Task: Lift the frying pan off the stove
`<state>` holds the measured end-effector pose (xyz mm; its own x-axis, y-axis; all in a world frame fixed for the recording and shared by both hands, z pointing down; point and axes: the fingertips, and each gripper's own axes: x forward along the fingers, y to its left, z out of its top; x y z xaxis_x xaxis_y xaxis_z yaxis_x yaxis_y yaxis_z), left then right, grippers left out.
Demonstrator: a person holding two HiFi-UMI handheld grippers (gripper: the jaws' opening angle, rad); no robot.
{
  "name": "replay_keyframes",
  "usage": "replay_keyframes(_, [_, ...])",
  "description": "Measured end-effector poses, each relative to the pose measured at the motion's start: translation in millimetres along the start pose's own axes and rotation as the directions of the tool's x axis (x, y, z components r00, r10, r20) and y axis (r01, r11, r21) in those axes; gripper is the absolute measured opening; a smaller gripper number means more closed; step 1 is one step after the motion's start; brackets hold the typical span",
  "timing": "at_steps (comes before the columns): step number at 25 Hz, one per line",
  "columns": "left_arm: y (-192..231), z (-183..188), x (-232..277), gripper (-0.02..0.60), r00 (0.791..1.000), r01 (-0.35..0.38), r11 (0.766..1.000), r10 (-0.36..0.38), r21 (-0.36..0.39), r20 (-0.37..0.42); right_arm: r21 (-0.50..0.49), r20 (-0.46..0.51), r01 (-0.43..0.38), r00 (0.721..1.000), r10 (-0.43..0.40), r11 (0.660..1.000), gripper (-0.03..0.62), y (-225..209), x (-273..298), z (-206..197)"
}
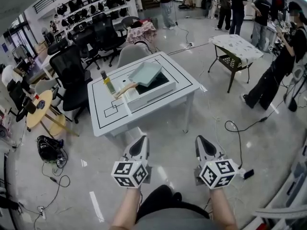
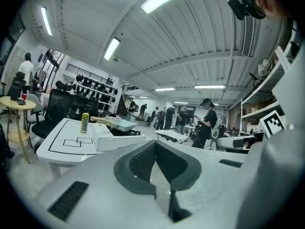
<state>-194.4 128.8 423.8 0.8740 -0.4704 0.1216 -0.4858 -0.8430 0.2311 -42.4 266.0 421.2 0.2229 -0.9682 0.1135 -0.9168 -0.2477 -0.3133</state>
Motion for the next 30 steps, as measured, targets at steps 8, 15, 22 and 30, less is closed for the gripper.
replay_keyframes(8, [24.2, 1.9, 28.3, 0.007, 0.999, -0.037, 0.999, 0.037, 0.002, 0.008, 0.026, -0.01, 0.0, 1.0, 0.0, 1.0, 0.0, -16.6, 27.2, -7.8])
replay_keyframes(15, [59.4, 11.8, 97.6, 0.008, 0.999, -0.033, 0.999, 0.033, 0.002, -0.001, 0.017, -0.021, 0.004, 1.0, -0.004, 1.0, 0.0, -40.9, 92.4, 1.1])
replay_keyframes(22, [102.0, 42.7, 171.1, 0.008, 1.0, -0.024, 1.0, 0.024, -0.004, 0.001, 0.04, -0.023, 0.021, 1.0, -0.02, 0.999, 0.0, -60.1, 178.8, 25.4])
replay_keyframes(30, [128.5, 55.0, 236.3, 0.009, 1.0, 0.018, 1.0, -0.018, -0.02, -0.003, 0.029, -0.023, 0.029, 0.999, -0.028, 0.999, 0.0, -74.8, 253.8, 43.1])
